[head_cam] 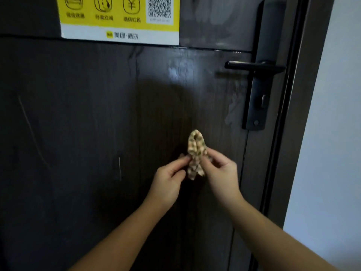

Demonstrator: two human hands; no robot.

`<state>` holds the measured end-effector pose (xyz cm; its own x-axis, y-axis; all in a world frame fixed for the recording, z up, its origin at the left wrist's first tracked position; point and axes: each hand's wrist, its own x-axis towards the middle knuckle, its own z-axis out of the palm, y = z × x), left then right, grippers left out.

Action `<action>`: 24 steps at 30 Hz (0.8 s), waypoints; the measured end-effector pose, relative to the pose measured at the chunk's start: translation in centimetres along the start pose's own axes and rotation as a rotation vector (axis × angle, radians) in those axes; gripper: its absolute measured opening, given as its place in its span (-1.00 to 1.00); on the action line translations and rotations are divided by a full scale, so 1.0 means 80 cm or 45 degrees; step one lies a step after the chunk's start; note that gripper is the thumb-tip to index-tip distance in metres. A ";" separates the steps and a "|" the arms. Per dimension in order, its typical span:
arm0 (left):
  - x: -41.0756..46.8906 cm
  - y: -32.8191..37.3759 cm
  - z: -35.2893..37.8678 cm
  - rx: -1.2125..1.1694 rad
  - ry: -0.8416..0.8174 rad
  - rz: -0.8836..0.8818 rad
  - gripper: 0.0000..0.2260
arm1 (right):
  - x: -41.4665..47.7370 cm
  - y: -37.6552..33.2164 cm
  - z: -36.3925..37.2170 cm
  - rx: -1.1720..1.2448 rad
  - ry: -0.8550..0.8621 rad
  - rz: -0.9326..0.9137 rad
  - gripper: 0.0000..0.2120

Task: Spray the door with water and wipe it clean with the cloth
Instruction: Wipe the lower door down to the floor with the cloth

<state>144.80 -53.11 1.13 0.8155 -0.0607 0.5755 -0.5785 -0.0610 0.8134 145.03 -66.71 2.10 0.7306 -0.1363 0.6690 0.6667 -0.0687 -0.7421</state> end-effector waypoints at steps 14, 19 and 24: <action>0.089 -0.040 -0.111 1.912 0.139 0.514 -0.29 | 0.138 0.024 0.016 -1.904 -0.205 -1.011 -0.44; 0.087 -0.043 -0.106 1.939 0.152 0.505 -0.29 | 0.126 0.051 0.034 -1.713 -0.087 -0.961 -0.39; 0.080 -0.038 -0.100 1.968 0.115 0.488 -0.28 | 0.091 0.093 -0.066 -1.880 -0.269 -1.045 -0.32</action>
<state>151.90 -45.32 3.05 0.5902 -0.2562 0.7655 -0.1522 -0.9666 -0.2062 154.49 -73.45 1.25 0.3762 0.5152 0.7701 0.2457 -0.8569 0.4532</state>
